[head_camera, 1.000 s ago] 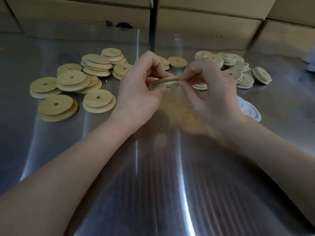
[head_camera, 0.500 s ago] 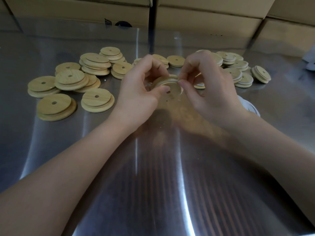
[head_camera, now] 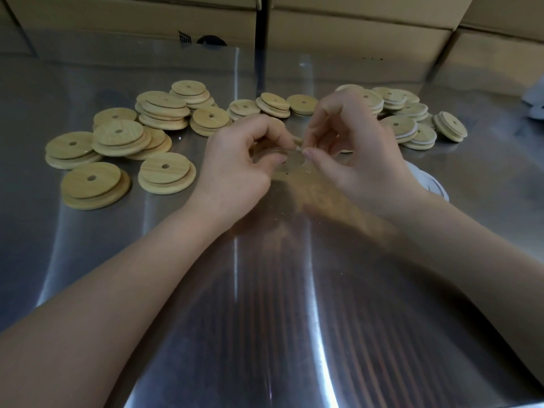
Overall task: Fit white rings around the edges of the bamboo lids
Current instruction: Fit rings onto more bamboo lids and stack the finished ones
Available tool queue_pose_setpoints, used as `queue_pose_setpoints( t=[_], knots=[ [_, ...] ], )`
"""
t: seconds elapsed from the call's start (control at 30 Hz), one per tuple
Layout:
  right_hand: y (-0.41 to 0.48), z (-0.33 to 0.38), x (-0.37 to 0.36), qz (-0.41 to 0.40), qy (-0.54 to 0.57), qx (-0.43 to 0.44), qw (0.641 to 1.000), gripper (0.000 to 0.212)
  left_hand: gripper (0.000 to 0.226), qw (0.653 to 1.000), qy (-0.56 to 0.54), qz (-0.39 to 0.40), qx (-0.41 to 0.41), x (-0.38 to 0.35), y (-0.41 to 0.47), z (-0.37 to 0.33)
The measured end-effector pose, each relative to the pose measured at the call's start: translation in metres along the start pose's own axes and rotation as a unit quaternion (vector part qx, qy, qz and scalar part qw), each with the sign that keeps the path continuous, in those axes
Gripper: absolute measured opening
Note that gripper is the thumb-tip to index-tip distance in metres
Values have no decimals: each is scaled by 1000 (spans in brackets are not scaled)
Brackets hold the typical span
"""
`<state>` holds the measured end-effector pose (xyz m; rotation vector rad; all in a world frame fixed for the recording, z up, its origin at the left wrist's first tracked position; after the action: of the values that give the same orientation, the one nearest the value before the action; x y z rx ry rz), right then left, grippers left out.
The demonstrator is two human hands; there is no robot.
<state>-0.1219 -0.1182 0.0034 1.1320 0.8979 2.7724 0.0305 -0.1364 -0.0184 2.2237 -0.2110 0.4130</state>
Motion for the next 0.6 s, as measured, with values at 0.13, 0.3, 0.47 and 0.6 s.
queue_pose_setpoints(
  t=[0.13,0.3,0.47,0.6],
  knots=[
    [0,3,3,-31,-20,17,999,26,21,1000,-19,-18,-15,3,0,-1],
    [-2,6,3,-63,-65,43,995,21,44,998,-42,-42,-17,6,3,-3],
    [-4,5,4,-100,-91,53,989,15,47,997,-47,-56,-20,7,3,-4],
    [-4,5,3,-101,-92,53,989,15,47,997,-50,-55,-19,7,2,-6]
  ],
)
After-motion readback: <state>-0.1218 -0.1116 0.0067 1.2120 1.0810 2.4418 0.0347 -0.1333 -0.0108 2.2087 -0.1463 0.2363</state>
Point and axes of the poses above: each hand's wrist, its own y-axis towards the middle knuckle, its own x-axis out of the back of the hand, z = x × y, the point moved 5 cm from there along y, towards the middle knuckle, and after that the axes turned 14 degrees about -x, right-handed, at the moved point
